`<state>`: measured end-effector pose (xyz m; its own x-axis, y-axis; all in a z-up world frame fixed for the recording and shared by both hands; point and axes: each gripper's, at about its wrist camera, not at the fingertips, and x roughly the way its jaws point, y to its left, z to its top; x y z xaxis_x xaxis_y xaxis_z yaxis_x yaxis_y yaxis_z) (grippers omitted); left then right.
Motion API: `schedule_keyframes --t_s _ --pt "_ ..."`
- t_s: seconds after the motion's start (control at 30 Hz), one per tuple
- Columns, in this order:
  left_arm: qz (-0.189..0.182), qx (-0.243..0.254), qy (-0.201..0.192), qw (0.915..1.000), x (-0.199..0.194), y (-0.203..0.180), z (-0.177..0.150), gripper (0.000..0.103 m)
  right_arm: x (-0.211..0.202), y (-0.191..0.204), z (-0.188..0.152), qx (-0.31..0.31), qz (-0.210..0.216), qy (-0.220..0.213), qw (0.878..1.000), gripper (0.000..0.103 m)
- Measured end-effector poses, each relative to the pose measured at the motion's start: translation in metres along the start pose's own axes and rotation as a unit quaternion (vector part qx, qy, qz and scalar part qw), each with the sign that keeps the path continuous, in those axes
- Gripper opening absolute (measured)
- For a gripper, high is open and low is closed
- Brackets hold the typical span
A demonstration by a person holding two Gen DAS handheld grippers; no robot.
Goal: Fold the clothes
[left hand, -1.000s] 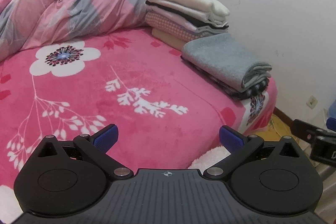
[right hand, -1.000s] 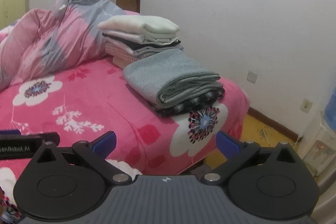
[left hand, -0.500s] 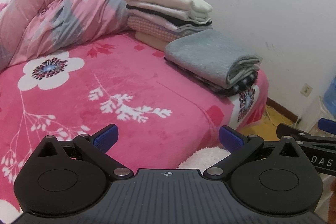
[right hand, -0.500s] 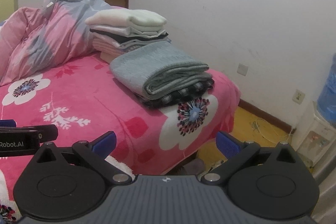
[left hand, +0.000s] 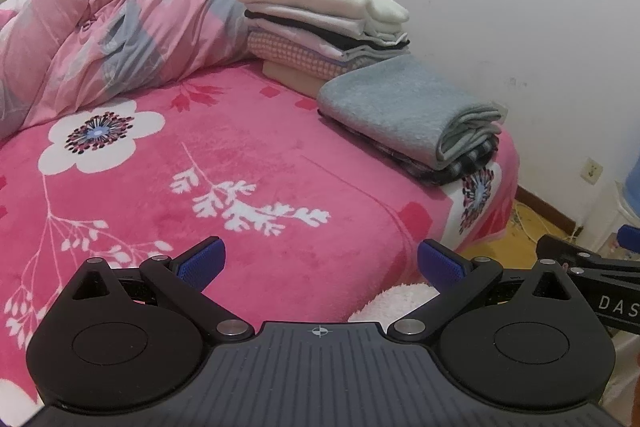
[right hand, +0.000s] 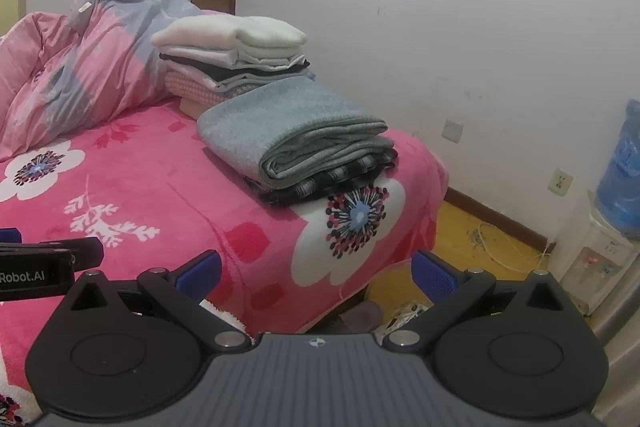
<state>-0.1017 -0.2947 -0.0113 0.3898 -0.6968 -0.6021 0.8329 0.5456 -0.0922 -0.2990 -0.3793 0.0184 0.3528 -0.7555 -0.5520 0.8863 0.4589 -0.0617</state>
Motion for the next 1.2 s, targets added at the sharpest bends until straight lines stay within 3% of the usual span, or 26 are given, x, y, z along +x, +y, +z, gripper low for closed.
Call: schedule_keyframes --t_s 1.2 --pt "-0.002 0.027 -0.002 0.9996 0.001 -0.018 -0.003 0.103 0.006 -0.003 -0.005 0.005 -0.019 0.022 1.0 0.103"
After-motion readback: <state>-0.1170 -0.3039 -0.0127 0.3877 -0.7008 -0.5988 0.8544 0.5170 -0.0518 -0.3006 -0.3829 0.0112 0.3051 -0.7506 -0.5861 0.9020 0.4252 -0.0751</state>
